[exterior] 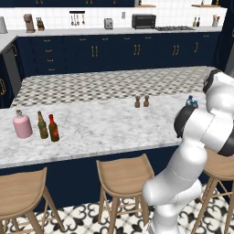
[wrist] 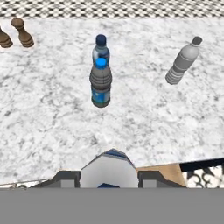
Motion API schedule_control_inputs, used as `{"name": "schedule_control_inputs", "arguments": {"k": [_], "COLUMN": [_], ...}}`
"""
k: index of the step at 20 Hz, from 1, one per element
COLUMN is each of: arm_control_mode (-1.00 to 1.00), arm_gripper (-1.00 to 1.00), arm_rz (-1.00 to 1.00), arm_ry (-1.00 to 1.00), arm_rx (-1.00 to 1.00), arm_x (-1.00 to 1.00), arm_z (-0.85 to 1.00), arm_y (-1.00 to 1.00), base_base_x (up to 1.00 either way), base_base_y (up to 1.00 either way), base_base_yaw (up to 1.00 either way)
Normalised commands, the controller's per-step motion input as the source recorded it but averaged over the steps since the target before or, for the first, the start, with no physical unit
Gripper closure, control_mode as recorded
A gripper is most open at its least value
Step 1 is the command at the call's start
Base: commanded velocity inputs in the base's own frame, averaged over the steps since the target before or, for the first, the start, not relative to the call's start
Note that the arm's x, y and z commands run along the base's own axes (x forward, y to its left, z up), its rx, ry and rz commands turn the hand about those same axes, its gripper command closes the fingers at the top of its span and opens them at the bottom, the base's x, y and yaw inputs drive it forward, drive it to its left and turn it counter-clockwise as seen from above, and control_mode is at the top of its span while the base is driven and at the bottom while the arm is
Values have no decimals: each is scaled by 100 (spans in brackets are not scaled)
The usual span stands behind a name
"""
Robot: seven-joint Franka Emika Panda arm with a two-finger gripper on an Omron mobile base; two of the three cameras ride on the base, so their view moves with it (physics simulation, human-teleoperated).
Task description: Move the plastic bottles in the middle to the plastics group, and the glass bottles in the middle to the glass group.
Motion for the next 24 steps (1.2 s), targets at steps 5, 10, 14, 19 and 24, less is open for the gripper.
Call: {"name": "schedule_control_inputs", "arguments": {"k": [5, 10, 14, 19, 24], "arm_control_mode": [-100, -100, -100, -100, -100], "arm_gripper": [100, 100, 100, 100, 100], "arm_rz": [0, 0, 0, 0, 2], "arm_ry": [-3, 14, 1, -4, 0], "arm_rx": [0, -1, 0, 1, 7], "arm_x": [1, 12, 20, 1, 23], "arm_z": [0, -28, -67, -5, 0], "arm_y": [-2, 0, 0, -3, -4], "base_base_x": [0, 0, 0, 0, 0], "base_base_y": [0, 0, 0, 0, 0], "base_base_yaw": [0, 0, 0, 0, 0]}}
